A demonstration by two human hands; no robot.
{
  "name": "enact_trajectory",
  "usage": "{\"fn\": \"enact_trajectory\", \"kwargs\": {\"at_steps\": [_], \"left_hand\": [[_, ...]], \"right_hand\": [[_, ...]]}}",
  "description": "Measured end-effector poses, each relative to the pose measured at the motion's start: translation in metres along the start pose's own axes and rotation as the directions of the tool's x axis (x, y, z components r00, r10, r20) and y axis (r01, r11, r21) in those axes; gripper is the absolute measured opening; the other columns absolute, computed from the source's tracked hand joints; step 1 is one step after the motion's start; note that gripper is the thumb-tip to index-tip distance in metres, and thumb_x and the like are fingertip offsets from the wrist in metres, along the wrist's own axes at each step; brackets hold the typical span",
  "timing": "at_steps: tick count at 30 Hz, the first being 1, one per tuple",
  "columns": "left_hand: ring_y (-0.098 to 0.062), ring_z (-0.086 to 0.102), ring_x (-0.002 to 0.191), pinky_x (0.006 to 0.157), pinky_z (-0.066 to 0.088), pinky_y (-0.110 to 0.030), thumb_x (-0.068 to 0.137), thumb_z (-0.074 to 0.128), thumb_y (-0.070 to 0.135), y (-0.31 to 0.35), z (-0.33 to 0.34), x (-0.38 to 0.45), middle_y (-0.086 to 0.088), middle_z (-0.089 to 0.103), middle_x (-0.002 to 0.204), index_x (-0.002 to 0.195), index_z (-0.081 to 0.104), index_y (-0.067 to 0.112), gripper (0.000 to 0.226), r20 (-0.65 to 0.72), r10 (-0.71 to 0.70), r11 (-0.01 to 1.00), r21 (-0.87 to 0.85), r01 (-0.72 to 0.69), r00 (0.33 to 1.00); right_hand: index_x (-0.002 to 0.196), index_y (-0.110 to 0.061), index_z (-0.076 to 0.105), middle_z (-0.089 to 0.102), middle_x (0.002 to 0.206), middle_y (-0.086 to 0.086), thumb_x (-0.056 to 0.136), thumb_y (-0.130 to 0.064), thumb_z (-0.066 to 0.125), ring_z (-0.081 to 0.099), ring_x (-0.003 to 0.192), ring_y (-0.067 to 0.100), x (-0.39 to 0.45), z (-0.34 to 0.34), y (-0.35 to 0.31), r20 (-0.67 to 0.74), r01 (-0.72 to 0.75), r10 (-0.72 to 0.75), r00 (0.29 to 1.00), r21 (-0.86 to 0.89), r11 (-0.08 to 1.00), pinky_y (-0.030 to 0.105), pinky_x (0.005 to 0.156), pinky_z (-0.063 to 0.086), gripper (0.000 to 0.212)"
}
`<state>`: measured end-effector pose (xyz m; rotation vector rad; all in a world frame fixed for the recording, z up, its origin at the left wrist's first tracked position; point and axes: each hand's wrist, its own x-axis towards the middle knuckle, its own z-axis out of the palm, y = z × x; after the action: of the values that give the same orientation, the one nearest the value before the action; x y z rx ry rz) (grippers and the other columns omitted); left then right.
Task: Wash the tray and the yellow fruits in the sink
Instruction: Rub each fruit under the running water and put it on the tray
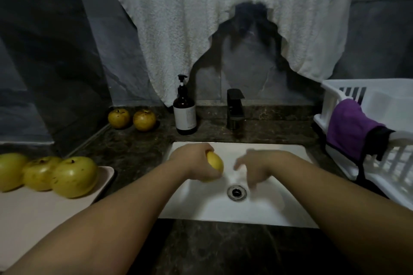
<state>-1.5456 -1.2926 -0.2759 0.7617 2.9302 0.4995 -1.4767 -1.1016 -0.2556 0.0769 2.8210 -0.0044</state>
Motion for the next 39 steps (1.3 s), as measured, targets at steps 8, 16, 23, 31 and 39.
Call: {"fn": "enact_trajectory", "kwargs": {"at_steps": [8,16,23,31,39], "left_hand": [[-0.013,0.060,0.099,0.074,0.054,-0.030,0.062,0.083,0.064,-0.023,-0.004,-0.007,0.009,0.057,0.114,0.133,0.052,0.041,0.081,-0.066,-0.174,0.906,-0.402,0.134,0.983],[-0.026,0.067,0.086,0.068,0.053,-0.031,0.073,0.073,0.067,-0.040,-0.018,0.020,-0.008,0.067,0.117,0.113,0.065,0.033,0.053,0.136,-0.363,0.096,-0.978,0.183,0.922],[-0.023,0.068,0.050,0.047,0.045,-0.023,0.075,0.072,0.071,-0.045,-0.016,0.059,-0.014,0.074,0.098,0.109,0.070,0.032,0.052,0.135,-0.416,-0.177,-0.982,0.065,0.899],[-0.023,0.068,0.056,0.050,0.049,-0.025,0.084,0.065,0.066,-0.047,-0.014,0.080,-0.017,0.074,0.100,0.115,0.066,0.025,0.051,0.149,-0.378,-0.175,-0.981,0.087,0.914],[-0.021,0.073,0.066,0.049,0.054,-0.026,0.088,0.065,0.058,-0.048,-0.012,0.082,-0.013,0.073,0.107,0.111,0.065,0.029,0.037,0.127,-0.359,-0.195,-0.979,0.059,0.925]], "right_hand": [[0.136,-0.028,0.059,0.057,0.110,-0.001,0.089,-0.007,0.064,0.067,0.086,0.020,0.011,-0.011,-0.019,-0.061,0.023,-0.003,0.998,0.331,0.943,0.028,0.060,0.059,0.051],[0.108,-0.016,0.060,0.070,0.090,0.018,0.099,-0.010,0.054,0.074,0.072,0.030,0.054,-0.096,-0.056,-0.241,0.183,0.059,0.969,0.854,0.487,0.034,0.054,0.062,0.012],[0.105,-0.016,0.052,0.054,0.082,0.010,0.105,-0.044,0.047,0.059,0.056,0.019,0.112,-0.154,-0.071,-0.213,0.193,0.118,0.970,0.968,0.160,0.019,0.038,0.043,0.028],[0.094,-0.021,0.058,0.054,0.059,-0.002,0.100,-0.054,0.050,0.046,0.040,0.011,0.157,-0.187,-0.096,-0.257,0.199,0.164,0.952,0.931,0.307,0.015,0.040,0.034,0.035],[0.081,-0.021,0.052,0.040,0.052,-0.008,0.103,-0.026,0.042,0.035,0.037,0.005,0.160,-0.187,-0.088,-0.072,0.073,-0.015,0.997,0.987,0.145,0.016,0.032,0.025,0.025]]}}
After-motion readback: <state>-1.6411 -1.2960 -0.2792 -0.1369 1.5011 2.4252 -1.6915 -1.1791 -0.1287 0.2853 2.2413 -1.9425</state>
